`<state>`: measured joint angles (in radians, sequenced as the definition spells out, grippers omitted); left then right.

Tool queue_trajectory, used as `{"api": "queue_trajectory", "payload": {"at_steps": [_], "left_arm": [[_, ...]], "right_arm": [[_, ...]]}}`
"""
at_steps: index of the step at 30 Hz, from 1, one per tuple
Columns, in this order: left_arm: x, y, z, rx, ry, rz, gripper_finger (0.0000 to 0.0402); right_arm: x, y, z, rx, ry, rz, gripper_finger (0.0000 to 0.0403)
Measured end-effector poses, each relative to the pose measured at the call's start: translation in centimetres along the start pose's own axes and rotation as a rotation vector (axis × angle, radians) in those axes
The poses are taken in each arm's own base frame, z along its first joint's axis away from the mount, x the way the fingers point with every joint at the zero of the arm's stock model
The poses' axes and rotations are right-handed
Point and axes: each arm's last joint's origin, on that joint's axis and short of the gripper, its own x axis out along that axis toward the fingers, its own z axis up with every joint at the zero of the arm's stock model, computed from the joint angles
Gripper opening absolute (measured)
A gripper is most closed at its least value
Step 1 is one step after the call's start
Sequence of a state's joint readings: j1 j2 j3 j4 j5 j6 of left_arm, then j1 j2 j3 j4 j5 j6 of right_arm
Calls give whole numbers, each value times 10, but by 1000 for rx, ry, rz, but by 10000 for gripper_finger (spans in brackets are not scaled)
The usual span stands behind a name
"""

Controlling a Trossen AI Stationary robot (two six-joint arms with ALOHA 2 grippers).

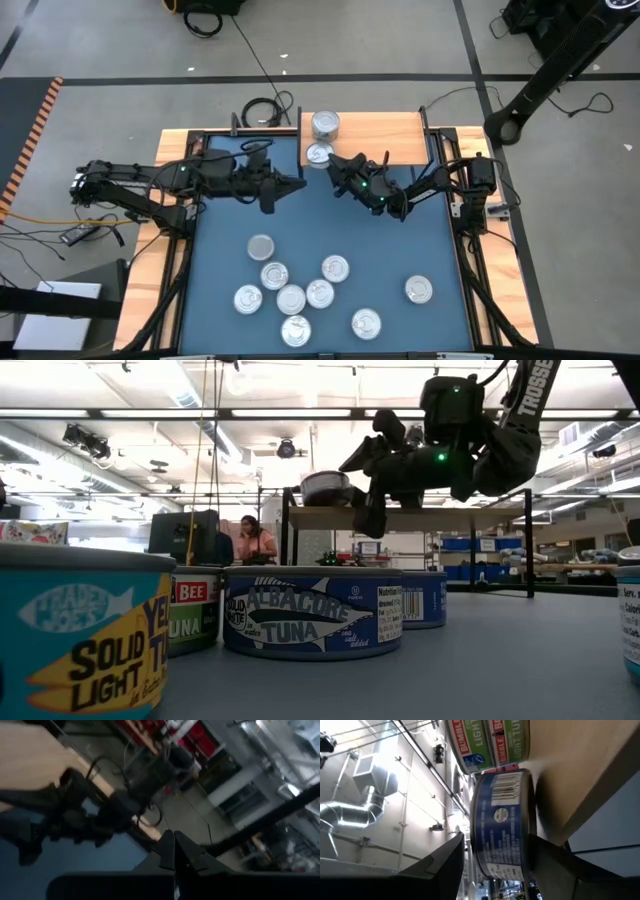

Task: Stack canned seafood by type on shelf
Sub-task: Put the blue tuna can on the shelf

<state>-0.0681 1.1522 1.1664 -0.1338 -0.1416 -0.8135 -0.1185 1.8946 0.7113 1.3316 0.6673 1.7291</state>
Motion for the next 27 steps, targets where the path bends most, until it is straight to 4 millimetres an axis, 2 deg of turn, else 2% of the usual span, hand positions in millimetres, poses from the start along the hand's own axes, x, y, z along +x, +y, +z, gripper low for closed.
{"api": "queue_trajectory", "payload": {"at_steps": [3, 6, 10, 16, 21, 27], "left_arm": [[2, 8, -9, 83, 85, 75, 1], [10, 21, -23, 206, 141, 247, 1], [32, 32, -36, 394, 111, 409, 1], [72, 54, -59, 574, 197, 474, 1], [86, 71, -61, 614, 221, 529, 1], [90, 87, -57, 627, 190, 564, 1]], "right_arm": [[2, 1, 2, 4, -9, 8, 220], [3, 2, 4, 9, -8, 17, 220], [3, 2, 4, -1, -2, 13, 220], [3, 2, 4, -15, 1, 17, 220], [3, 2, 4, -18, 1, 17, 220], [3, 2, 4, -19, 2, 17, 220]]}}
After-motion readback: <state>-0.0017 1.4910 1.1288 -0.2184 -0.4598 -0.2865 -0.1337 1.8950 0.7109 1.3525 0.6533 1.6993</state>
